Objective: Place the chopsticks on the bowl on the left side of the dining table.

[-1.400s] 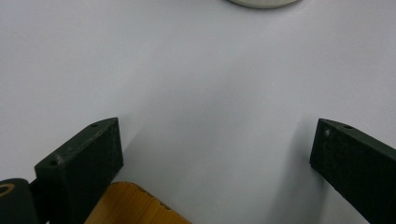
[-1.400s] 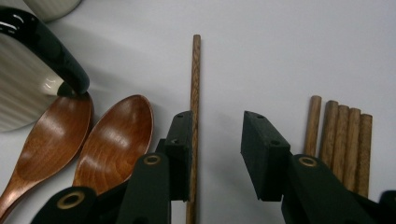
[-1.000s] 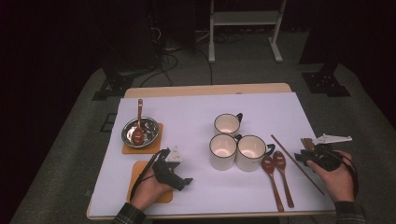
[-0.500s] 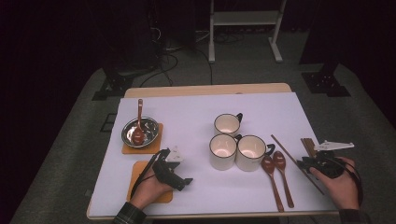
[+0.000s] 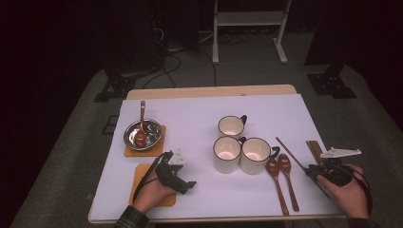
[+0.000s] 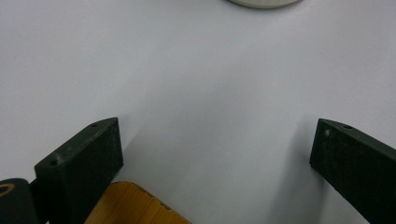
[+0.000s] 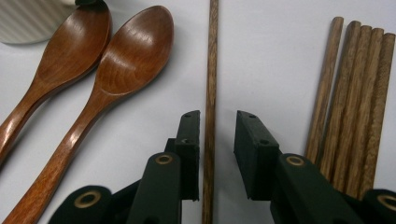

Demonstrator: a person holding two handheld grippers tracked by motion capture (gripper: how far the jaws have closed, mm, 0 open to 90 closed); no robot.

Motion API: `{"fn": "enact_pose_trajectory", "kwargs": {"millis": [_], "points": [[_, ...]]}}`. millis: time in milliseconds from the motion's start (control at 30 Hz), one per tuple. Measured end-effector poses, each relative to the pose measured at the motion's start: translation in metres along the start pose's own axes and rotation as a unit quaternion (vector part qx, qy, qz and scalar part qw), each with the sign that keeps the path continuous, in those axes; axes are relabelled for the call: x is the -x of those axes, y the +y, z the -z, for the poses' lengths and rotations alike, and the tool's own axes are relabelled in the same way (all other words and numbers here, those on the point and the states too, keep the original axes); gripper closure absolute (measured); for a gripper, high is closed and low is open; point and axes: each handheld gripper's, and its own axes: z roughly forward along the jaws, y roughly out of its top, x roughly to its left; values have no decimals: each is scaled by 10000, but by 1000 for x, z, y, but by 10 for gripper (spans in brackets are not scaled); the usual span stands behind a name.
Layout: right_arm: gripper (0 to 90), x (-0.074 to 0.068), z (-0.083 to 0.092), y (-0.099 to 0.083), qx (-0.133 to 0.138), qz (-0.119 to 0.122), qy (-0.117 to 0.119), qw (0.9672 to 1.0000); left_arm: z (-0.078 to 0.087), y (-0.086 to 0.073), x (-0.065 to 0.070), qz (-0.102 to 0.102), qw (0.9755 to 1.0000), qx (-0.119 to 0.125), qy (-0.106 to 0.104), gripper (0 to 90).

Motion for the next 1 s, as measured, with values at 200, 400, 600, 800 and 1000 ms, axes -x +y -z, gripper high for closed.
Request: {"fn": "enact_pose_trajectory", "kwargs": {"millis": [200,400,600,800,1000], "points": [[762,-2,-1,-1,-36,57,-7,10000,0,0,0,-3,10000,-1,1,14],[804,-3,-2,-1,-85,77,-21,9999,0,0,0,-3,10000,-1,1,14],[848,-8,-3,0,-123,158,-162,9997,0,0,0,-5,10000,-3,2,14],[850,-4,-3,-1,-94,-23,-50,9999,0,0,0,-1,10000,-1,1,14],[850,-2,-3,0,-45,-125,2,9999,0,0,0,-5,10000,-3,2,14]]}}
